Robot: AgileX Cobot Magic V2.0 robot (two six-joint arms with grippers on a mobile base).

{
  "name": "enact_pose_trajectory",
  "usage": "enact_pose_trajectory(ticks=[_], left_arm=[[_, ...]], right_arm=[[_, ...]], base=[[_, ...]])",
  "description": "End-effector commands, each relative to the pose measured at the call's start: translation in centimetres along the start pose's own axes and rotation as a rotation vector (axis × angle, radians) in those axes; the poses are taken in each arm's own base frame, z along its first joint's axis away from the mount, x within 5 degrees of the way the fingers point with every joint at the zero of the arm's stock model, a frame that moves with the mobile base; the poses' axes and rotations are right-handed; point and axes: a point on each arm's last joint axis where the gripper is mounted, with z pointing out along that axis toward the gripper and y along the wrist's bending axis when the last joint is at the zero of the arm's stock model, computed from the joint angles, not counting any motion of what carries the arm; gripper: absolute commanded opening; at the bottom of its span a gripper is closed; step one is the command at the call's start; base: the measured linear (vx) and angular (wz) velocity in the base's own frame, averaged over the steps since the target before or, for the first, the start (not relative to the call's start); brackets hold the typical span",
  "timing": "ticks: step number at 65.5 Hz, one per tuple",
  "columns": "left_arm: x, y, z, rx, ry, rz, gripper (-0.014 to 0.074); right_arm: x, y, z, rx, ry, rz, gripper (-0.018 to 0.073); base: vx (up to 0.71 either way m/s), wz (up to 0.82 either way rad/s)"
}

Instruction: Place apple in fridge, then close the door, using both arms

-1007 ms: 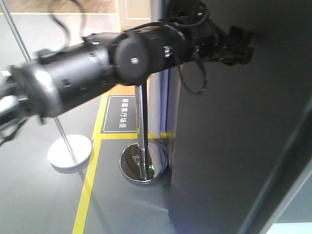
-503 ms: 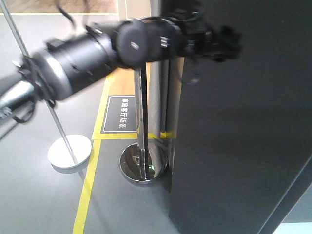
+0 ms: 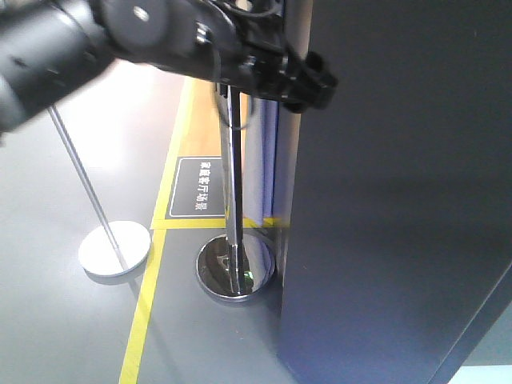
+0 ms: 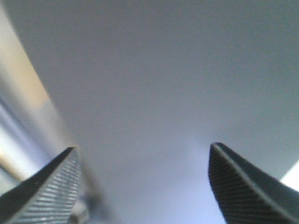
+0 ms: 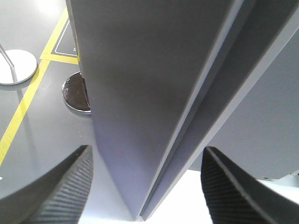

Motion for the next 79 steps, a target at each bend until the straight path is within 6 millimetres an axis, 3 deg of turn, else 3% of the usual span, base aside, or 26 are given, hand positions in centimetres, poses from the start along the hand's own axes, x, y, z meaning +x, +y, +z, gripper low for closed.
enact_pose_trajectory(ticks=[1, 17, 45, 54, 63, 79], left_arm=[[-2.4, 0.9, -4.9, -0.052, -0.117, 0.012, 0.0513], [-0.2, 4.1, -8.0, -0.140, -0.147, -0.086, 0.0513], [4.5, 7.0, -10.6, -0.285, -0.181, -0.168, 0.0513], [6.2, 8.1, -12.4, -0.351, -0.233, -0.224, 0.0513], [7.5, 8.0, -14.3, -0.396, -0.278, -0.238, 0.0513], [9.9, 6.5, -15.7, -0.403, -0.275, -0.246, 0.0513]], right_arm=[[-1.0, -0.1, -0.3, 0.010, -0.066, -0.013, 0.0474], [-1.0, -0.1, -0.3, 0.010, -0.066, -0.013, 0.0474], [-1.0, -0.1, -0.3, 0.010, -0.066, -0.013, 0.0474], [-1.0, -0.1, -0.3, 0.010, -0.066, -0.013, 0.0474], [-1.0, -0.1, -0.3, 0.010, -0.066, -0.013, 0.0474], [-1.0, -0.1, -0.3, 0.010, -0.066, -0.013, 0.0474]], base=[[0.00, 0.00], [0.00, 0.00], [0.00, 0.00], [0.00, 0.00], [0.00, 0.00], [0.00, 0.00]])
